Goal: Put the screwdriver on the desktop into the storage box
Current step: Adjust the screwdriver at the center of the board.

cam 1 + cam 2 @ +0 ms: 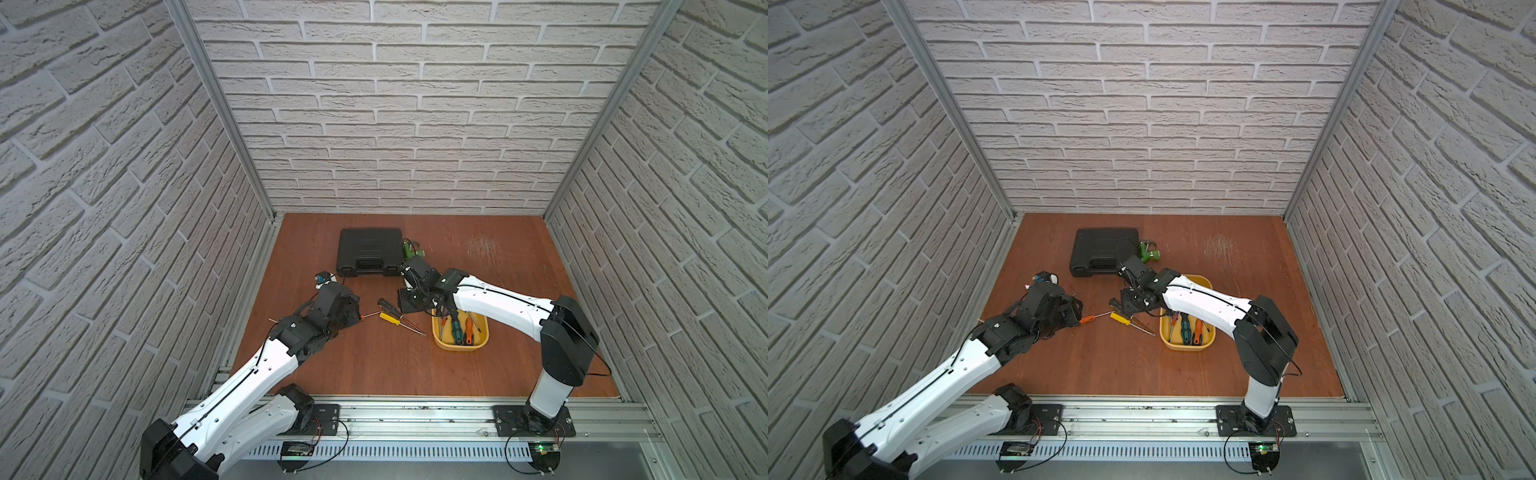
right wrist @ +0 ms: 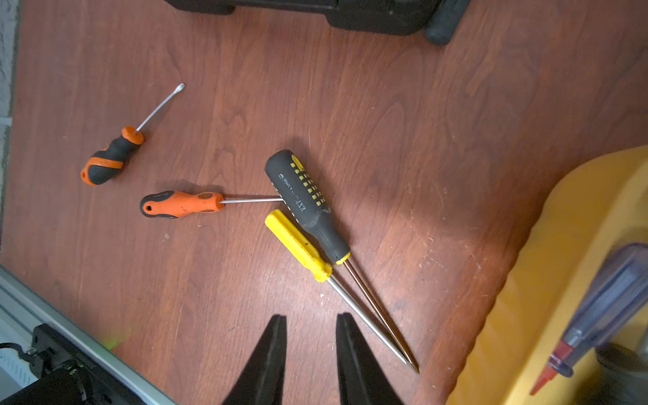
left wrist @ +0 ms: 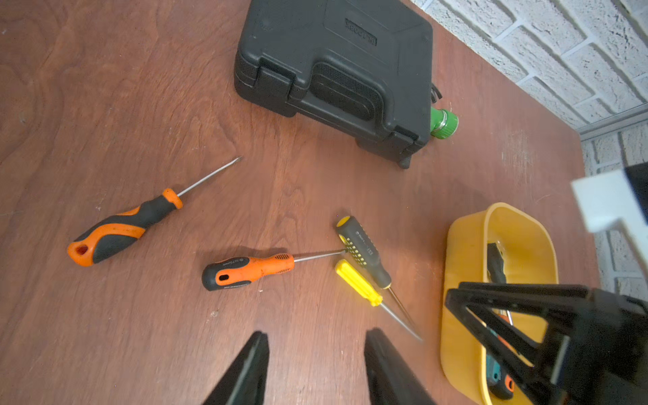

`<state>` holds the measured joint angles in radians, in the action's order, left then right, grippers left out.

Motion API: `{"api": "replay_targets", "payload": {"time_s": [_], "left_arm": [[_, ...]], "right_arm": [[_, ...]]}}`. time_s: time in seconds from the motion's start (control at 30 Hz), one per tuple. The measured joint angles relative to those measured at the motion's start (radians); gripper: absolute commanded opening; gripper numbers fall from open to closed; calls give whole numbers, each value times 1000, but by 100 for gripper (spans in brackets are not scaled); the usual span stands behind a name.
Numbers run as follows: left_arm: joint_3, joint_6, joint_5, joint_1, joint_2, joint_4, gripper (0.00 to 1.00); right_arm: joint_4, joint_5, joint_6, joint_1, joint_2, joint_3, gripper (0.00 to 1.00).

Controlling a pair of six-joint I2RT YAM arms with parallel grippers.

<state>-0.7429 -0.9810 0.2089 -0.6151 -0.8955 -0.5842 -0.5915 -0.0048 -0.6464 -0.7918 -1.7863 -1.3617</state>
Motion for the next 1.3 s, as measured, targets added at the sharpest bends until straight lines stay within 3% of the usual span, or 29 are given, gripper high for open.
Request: {"api": "replay_targets", "payload": {"time_s": [0.4,1.3], "left_arm": [[12,-5,-18,3,-2,5,50],[17,-19,-46,5,-21,24,48]], "right_arm": [[-6,3,8,0,-129,-8,28],[23,11,18,-43,-174,28,23]]}}
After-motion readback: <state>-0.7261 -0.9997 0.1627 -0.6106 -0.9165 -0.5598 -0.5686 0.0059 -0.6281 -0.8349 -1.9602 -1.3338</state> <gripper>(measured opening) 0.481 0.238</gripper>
